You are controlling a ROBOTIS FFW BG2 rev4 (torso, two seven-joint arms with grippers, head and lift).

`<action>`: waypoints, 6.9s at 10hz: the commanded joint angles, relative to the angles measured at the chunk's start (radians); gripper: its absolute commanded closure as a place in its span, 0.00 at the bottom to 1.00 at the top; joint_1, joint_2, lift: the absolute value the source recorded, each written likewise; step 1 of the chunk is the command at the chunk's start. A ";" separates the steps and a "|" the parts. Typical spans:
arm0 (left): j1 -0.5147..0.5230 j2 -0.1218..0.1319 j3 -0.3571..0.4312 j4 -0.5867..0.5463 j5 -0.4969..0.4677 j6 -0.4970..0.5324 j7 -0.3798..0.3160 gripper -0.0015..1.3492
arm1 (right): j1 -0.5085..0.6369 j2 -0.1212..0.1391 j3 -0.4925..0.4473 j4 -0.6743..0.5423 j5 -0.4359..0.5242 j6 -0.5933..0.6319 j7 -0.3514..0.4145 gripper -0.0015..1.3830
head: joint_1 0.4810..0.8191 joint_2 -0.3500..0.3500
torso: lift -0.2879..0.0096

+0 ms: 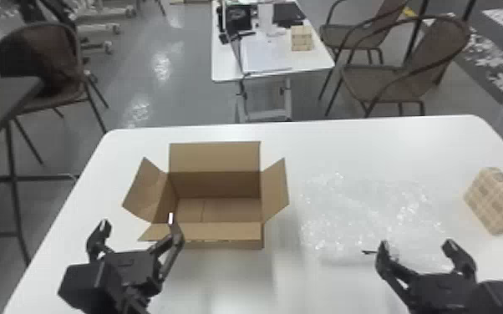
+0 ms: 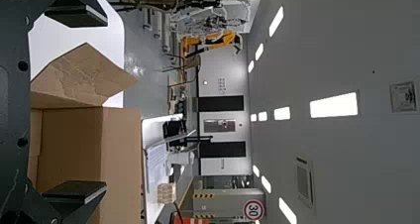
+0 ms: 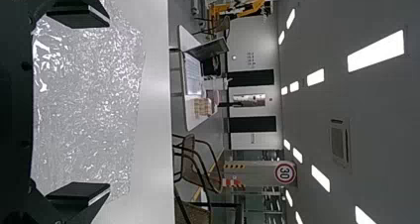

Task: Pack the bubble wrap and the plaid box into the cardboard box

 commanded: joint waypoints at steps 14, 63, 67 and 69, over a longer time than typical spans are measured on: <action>-0.069 -0.030 0.124 -0.060 0.060 0.197 -0.146 0.10 | -0.001 0.000 0.000 0.002 0.000 0.000 0.000 0.09 | 0.63 0.67 | 0.62; -0.086 -0.093 0.098 -0.156 0.681 0.448 0.222 0.90 | -0.026 -0.045 0.031 0.015 -0.049 0.020 0.000 0.09 | 0.63 0.73 | 0.62; -0.080 -0.093 0.086 -0.146 0.681 0.401 0.238 0.90 | -0.057 -0.051 0.028 -0.084 -0.068 0.198 -0.009 0.09 | 0.63 0.74 | 0.62; -0.081 -0.093 0.081 -0.143 0.678 0.396 0.238 0.90 | -0.124 -0.085 0.028 -0.296 -0.035 0.640 -0.063 0.09 | 0.63 0.73 | 0.62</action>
